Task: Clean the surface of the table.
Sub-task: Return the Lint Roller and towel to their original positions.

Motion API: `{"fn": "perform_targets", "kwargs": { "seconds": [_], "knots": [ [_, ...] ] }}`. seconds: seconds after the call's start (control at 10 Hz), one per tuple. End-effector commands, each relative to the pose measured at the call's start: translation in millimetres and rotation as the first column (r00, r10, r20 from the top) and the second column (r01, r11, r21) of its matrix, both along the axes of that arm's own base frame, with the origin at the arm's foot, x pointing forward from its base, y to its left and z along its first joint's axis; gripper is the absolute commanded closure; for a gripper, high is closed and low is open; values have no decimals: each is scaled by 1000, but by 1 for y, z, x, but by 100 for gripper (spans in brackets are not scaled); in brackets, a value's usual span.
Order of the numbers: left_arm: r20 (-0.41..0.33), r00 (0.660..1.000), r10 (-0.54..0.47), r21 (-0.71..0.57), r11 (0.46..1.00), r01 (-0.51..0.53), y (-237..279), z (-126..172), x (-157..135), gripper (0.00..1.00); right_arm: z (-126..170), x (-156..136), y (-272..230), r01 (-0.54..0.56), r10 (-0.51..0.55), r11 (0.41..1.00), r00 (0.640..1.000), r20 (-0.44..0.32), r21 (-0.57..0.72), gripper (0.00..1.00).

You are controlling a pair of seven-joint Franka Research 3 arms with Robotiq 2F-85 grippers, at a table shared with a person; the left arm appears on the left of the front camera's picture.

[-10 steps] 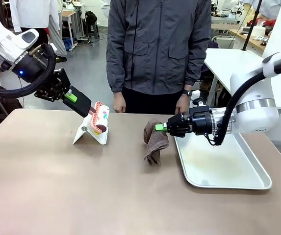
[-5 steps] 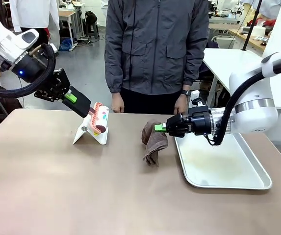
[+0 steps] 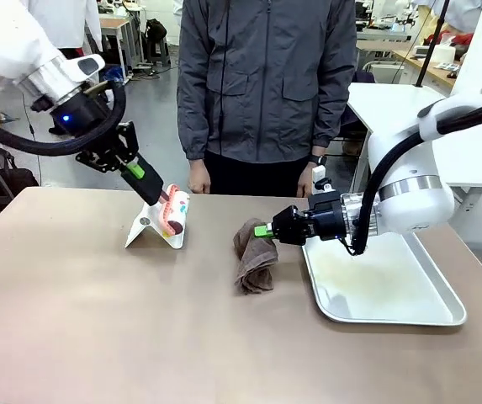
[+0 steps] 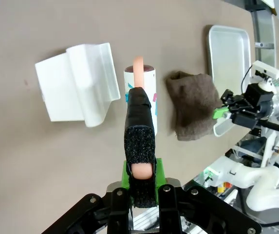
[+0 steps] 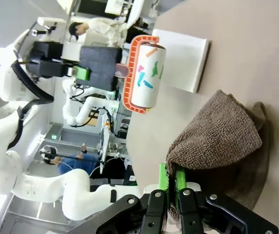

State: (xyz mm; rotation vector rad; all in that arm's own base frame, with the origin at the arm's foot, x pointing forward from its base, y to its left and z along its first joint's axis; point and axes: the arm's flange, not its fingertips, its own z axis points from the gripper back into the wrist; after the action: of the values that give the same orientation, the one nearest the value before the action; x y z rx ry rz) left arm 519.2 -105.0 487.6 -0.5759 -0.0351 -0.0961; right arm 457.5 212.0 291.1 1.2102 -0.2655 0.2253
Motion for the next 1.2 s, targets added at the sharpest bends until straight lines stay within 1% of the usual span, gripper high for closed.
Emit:
{"fn": "perform_targets", "kwargs": {
  "seconds": [0.0, 0.1, 0.2, 0.3, 0.4, 0.6, 0.7, 1.1],
  "knots": [
    [-37, 998, 44, 29, 999, -43, -5, 11, 20, 80, -3, 9, 11, 47, -47, 999, 999, -14, -18, 94],
    [-42, 996, 77, 40, 996, -75, -5, 7, 25, 80, -4, 11, 13, 56, -56, 998, 998, -11, -25, 94],
    [-56, 995, 84, 34, 996, -83, -3, 2, 27, 80, -6, 14, 13, 75, -75, 997, 997, -11, -36, 94],
    [-57, 993, 104, 36, 994, -102, -4, -2, 28, 80, -9, 15, 16, 92, -92, 994, 996, 10, -66, 94],
    [-61, 992, 114, 35, 993, -112, -5, -5, 28, 80, -11, 17, 18, 115, -113, 989, 993, 22, -90, 94],
    [-73, 992, 106, 41, 994, -103, -11, -13, 25, 80, -18, 19, 22, 117, -114, 984, 993, 35, -132, 94],
    [-72, 990, 121, 57, 991, -117, -13, -15, 26, 80, -20, 20, 21, 117, -115, 984, 993, 25, -133, 94],
    [-84, 990, 113, 98, 990, -105, -19, -29, 29, 80, -22, 19, 22, 99, -98, 988, 995, 12, -119, 94]
  ]
}}
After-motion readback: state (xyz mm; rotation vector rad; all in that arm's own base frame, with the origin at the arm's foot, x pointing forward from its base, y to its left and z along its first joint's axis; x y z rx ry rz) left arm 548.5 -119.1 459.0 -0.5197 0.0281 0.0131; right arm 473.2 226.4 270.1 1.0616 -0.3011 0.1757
